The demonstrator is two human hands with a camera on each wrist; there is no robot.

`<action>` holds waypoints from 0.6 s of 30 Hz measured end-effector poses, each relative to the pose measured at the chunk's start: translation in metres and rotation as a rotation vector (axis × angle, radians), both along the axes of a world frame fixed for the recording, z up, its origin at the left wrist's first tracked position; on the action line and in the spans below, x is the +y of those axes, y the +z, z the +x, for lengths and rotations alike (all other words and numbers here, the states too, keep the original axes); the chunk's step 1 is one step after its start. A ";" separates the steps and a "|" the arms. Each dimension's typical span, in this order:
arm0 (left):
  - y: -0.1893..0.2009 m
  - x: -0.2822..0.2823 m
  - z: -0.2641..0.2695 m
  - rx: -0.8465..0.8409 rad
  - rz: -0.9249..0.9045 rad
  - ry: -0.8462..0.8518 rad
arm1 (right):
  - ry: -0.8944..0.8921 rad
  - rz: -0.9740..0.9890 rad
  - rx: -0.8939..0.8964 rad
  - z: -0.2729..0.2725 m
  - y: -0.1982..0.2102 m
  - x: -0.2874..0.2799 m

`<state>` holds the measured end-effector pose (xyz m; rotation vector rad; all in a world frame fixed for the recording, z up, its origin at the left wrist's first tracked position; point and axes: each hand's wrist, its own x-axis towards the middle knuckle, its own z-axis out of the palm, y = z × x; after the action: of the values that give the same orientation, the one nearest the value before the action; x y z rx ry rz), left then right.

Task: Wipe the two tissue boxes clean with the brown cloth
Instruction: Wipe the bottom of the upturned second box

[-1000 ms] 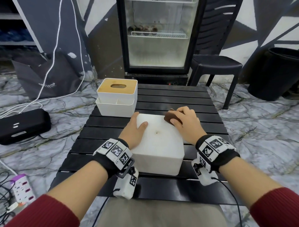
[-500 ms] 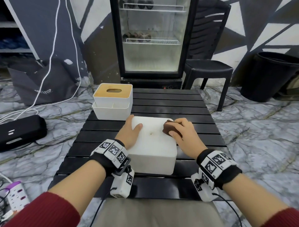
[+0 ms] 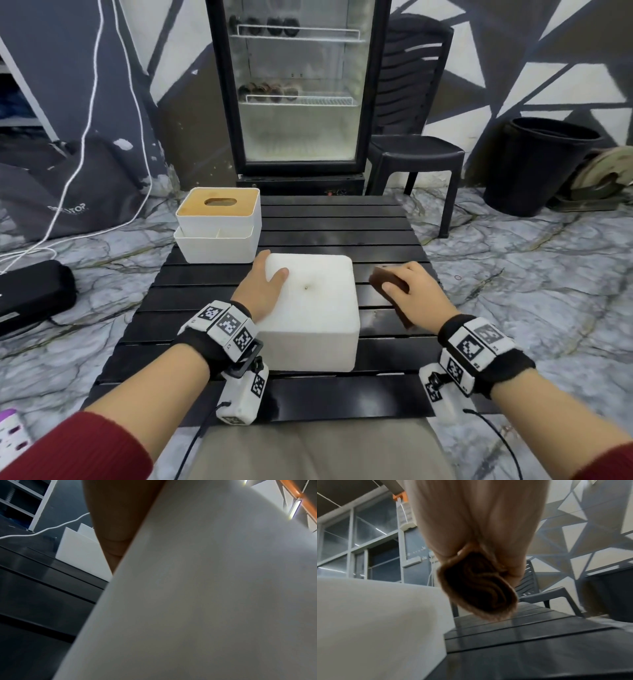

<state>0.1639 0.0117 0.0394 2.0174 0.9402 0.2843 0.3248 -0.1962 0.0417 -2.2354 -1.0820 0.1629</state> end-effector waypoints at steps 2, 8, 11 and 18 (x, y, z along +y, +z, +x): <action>-0.001 -0.009 0.008 -0.008 -0.008 -0.015 | -0.039 -0.139 0.018 0.012 -0.005 -0.017; -0.005 -0.041 0.034 -0.044 -0.042 -0.026 | -0.055 -0.411 -0.013 0.030 -0.021 -0.047; -0.007 -0.050 0.042 -0.061 -0.049 -0.011 | -0.059 -0.510 -0.049 0.032 -0.029 -0.052; -0.010 -0.050 0.045 -0.044 -0.046 -0.016 | -0.042 -0.537 -0.057 0.030 -0.038 -0.056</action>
<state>0.2085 -0.0380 0.0297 1.9678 0.8955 0.2942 0.3547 -0.2518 0.0036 -2.7486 -1.1159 0.4159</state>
